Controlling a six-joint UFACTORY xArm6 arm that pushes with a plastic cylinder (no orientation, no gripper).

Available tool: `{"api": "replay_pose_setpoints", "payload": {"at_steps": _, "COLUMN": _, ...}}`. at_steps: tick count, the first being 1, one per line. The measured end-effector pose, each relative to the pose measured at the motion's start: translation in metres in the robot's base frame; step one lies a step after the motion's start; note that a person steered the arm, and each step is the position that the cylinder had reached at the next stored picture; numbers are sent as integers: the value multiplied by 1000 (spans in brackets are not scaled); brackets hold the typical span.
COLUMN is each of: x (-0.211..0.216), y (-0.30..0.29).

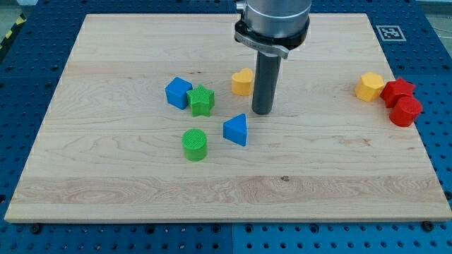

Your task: Move the yellow heart top of the green star

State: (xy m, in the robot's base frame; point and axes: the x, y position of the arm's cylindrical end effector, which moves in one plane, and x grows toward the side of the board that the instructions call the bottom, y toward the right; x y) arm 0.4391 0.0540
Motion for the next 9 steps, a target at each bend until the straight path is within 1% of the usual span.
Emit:
{"api": "replay_pose_setpoints", "payload": {"at_steps": 1, "x": -35, "y": 0}}
{"api": "replay_pose_setpoints", "payload": {"at_steps": 2, "x": -56, "y": 0}}
{"api": "replay_pose_setpoints", "payload": {"at_steps": 3, "x": -66, "y": 0}}
{"api": "replay_pose_setpoints", "payload": {"at_steps": 4, "x": -65, "y": 0}}
{"api": "replay_pose_setpoints", "payload": {"at_steps": 7, "x": -17, "y": -37}}
{"api": "replay_pose_setpoints", "payload": {"at_steps": 9, "x": -17, "y": -60}}
